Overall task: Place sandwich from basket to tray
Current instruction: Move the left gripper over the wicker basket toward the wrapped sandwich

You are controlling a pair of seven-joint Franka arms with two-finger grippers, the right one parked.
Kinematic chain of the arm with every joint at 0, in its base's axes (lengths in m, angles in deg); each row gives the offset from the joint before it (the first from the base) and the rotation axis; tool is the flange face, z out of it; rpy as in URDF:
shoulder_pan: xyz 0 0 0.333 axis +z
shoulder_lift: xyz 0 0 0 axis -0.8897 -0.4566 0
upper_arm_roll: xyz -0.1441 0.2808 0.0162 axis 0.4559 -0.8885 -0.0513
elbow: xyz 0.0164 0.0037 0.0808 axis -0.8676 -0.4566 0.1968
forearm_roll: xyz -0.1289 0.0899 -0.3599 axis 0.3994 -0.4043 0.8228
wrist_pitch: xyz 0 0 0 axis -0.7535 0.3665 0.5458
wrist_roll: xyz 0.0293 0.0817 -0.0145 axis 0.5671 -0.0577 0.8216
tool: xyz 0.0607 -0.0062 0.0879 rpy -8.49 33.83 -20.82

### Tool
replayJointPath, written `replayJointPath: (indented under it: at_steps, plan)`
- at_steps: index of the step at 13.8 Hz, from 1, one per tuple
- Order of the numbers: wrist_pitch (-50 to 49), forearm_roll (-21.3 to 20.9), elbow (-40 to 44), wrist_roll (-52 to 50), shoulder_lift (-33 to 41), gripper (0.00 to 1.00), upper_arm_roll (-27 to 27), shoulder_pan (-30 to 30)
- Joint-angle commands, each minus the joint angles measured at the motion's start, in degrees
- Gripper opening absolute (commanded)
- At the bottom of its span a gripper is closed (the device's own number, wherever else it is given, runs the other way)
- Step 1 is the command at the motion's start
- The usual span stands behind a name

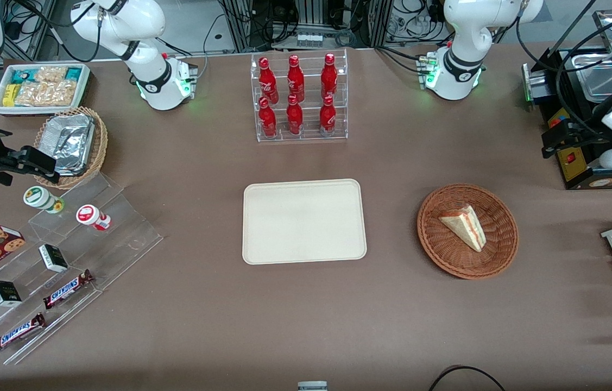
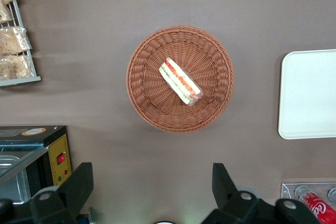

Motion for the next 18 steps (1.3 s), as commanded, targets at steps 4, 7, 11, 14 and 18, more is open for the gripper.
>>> replayJointPath:
  at_steps: [4,7,11,14,18]
  plan:
    - [0.7,0.01,-0.03,1.3,-1.38,1.0,-0.88,-0.36]
    - [7.1,-0.08,-5.81,0.6,-2.18,1.0,-0.88,-0.36]
    - [21.59,0.01,-18.2,-5.35,-2.01,1.0,-0.88,-0.01]
    - [34.42,0.53,-27.17,-17.02,-1.92,1.0,-0.36,-0.36]
    - [49.81,0.27,-37.54,-34.17,-1.66,1.0,3.33,-0.54]
